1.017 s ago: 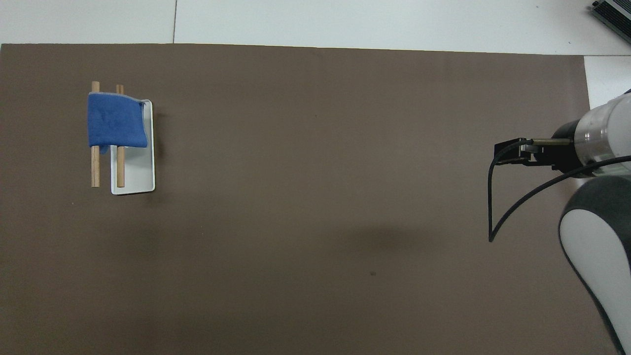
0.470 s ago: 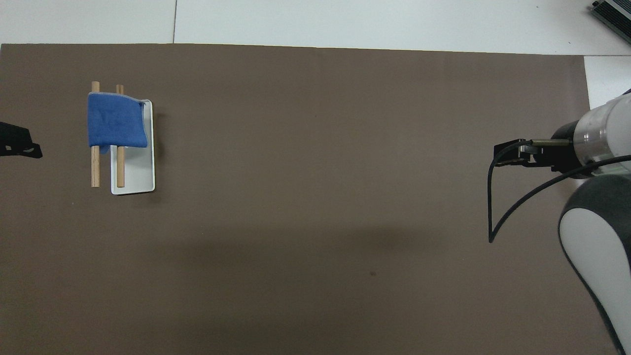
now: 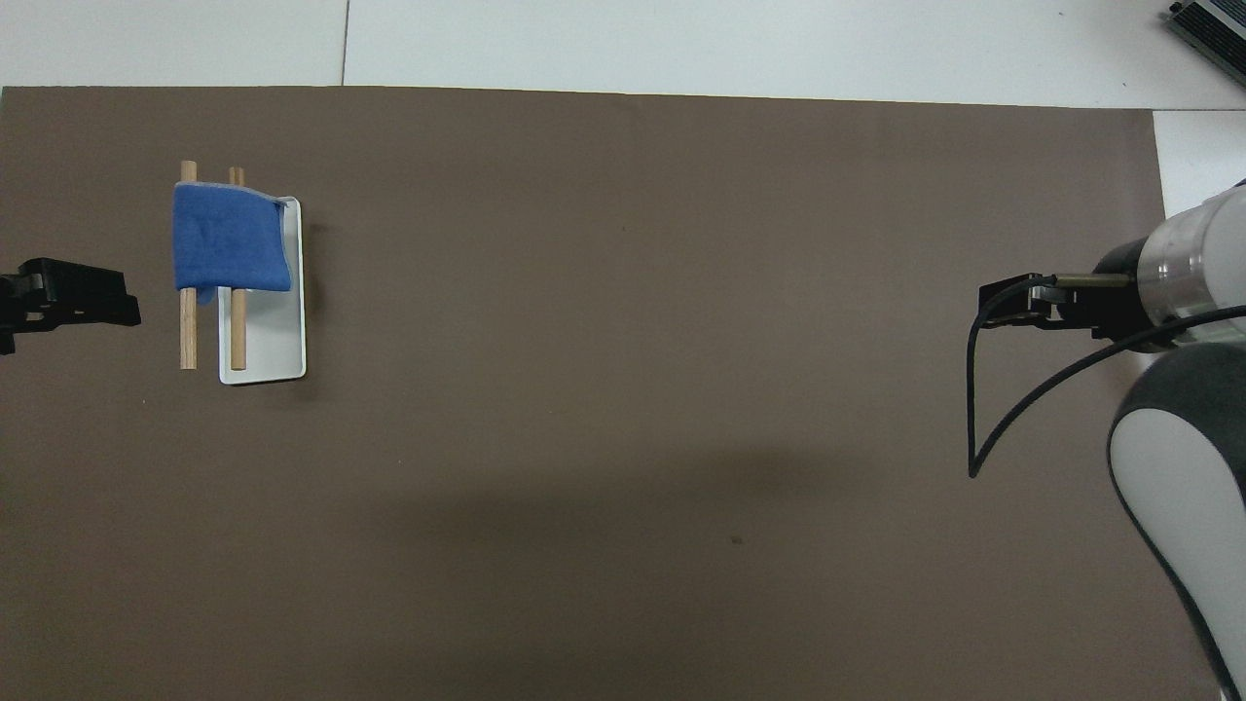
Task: Right arm passes towel to left arm to hang
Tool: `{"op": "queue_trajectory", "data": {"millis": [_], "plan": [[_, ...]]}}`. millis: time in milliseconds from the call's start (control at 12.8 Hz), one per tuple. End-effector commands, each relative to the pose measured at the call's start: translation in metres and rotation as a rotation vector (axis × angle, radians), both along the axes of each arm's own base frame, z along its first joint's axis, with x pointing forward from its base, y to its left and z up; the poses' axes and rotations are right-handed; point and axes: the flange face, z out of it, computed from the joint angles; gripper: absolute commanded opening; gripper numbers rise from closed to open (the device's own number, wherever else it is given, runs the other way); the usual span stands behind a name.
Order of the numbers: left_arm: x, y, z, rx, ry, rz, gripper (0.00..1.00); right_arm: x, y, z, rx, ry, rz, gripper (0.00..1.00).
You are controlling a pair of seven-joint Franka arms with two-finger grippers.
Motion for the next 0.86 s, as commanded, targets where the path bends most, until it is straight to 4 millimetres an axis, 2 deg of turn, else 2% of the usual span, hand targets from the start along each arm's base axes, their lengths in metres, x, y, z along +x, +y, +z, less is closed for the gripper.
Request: {"op": "queue_trajectory", "data": {"millis": [0,235,470,626,783], "plan": [[-0.007,0.008,0.003,0.019,0.008,0.003,1.00,0.000,-0.005,0.001,0.021,0.014,0.009,1.00],[-0.006,0.020,-0.002,0.025,0.001,-0.051,1.00,0.000,-0.001,0.001,0.020,0.013,0.034,1.00],[-0.015,0.035,-0.024,0.047,-0.017,-0.141,1.00,-0.002,-0.002,-0.002,0.018,0.026,0.118,1.00],[-0.024,0.034,-0.042,0.055,-0.022,-0.141,1.00,-0.006,-0.001,-0.006,0.062,0.039,0.149,1.00],[-0.024,0.030,-0.040,0.054,-0.027,-0.141,1.00,-0.007,-0.007,-0.009,0.069,0.046,0.153,1.00]]}}
